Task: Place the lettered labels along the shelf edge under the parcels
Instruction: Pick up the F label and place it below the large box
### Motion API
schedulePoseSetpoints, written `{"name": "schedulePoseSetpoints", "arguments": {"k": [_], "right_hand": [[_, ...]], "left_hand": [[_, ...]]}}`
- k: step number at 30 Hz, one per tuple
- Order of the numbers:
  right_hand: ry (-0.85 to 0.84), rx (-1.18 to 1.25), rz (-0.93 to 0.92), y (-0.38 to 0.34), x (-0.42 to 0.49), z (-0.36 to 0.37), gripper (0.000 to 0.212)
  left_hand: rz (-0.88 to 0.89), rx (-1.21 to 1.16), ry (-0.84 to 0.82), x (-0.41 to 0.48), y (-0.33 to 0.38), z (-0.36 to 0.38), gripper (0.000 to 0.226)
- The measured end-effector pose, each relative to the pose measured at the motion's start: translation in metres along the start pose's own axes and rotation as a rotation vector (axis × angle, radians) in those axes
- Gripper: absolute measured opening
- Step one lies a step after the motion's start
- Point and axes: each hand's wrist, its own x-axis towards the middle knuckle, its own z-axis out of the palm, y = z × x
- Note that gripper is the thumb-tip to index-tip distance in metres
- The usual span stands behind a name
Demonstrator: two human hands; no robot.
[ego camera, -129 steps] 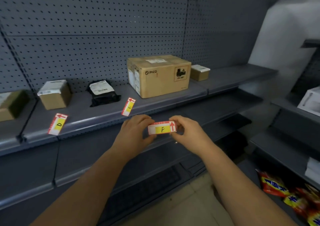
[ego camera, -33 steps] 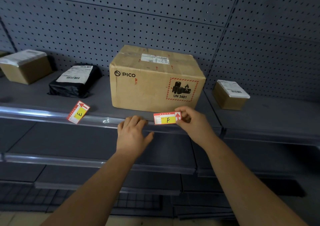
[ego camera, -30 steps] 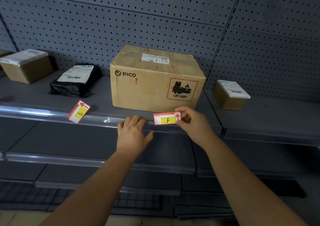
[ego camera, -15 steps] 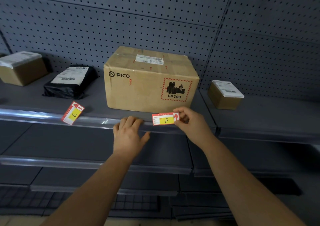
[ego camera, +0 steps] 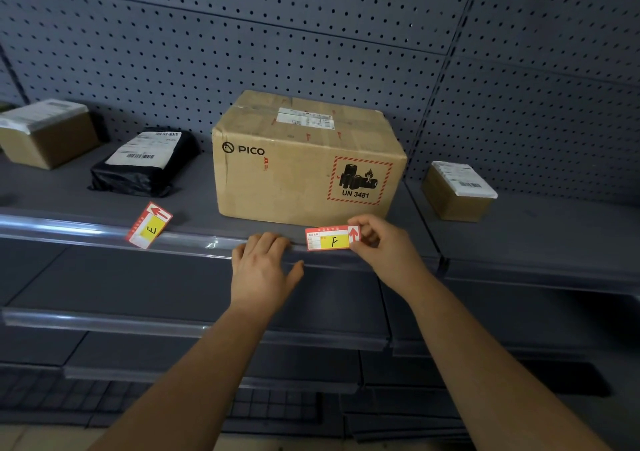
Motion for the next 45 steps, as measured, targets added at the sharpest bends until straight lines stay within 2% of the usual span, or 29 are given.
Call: {"name": "schedulePoseSetpoints", "arguments": {"k": [25, 35, 45], "right_hand": [[0.005, -0.025, -0.023, 0.008, 0.005, 0.001, 0.030], [0.051, -0.208, -0.219, -0.003, 0.007, 0.021, 0.033], [-0.014, -0.384, -0.272, -0.003, 0.007, 0.044, 0.025]], "left_hand": [[-0.013, 0.104, 0.020, 0.000, 0.004, 0.006, 0.036], [-0.034, -0.075, -0.063, -0.005, -0.002, -0.015, 0.035], [-0.102, -0.193, -0.197, -0.002, -0.008, -0.030, 0.035]]}}
